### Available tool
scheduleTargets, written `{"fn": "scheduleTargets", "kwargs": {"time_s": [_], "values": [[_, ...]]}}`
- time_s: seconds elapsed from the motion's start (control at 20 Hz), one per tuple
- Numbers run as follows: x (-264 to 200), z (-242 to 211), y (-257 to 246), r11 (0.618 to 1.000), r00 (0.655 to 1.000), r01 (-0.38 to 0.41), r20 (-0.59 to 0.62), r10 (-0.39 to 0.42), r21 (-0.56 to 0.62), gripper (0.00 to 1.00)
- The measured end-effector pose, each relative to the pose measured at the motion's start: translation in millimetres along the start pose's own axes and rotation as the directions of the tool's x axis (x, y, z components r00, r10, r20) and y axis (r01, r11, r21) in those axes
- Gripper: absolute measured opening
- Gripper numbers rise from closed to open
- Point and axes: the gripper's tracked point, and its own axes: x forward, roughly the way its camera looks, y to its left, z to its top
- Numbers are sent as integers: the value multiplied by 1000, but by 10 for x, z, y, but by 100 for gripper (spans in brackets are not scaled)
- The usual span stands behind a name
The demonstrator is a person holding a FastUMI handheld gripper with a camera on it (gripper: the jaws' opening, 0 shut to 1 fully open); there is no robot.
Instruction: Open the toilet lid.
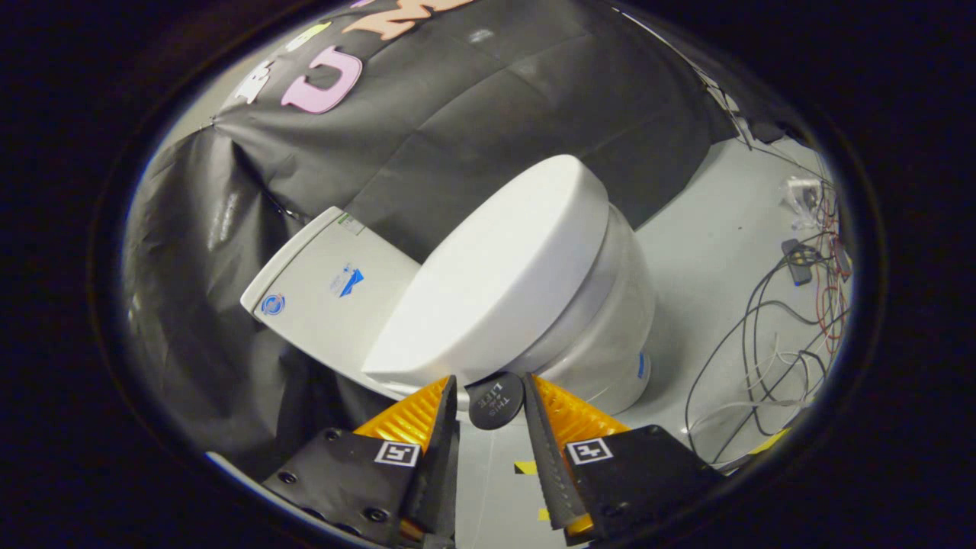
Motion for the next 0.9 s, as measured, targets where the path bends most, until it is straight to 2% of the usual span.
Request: {"fn": "scheduleTargets", "kwargs": {"time_s": [0.05,0.1,0.25,0.35,0.5,0.65,0.7,0.75,0.9], "values": [[24,-42,4,1000,1000,-5,-12,5,2,51],[119,-43,-70,1000,999,31,-17,-31,4,48],[85,-39,-49,997,1000,1,-6,0,75,40],[107,-44,-53,999,1000,9,-11,-9,50,35],[93,-29,-50,999,1000,19,-12,-19,31,35],[64,12,-12,992,1000,1,9,-3,124,35],[142,16,-20,988,999,15,45,-22,152,35],[89,-20,-11,983,1000,14,22,-19,184,29],[90,31,4,951,993,55,82,-84,304,13]]}}
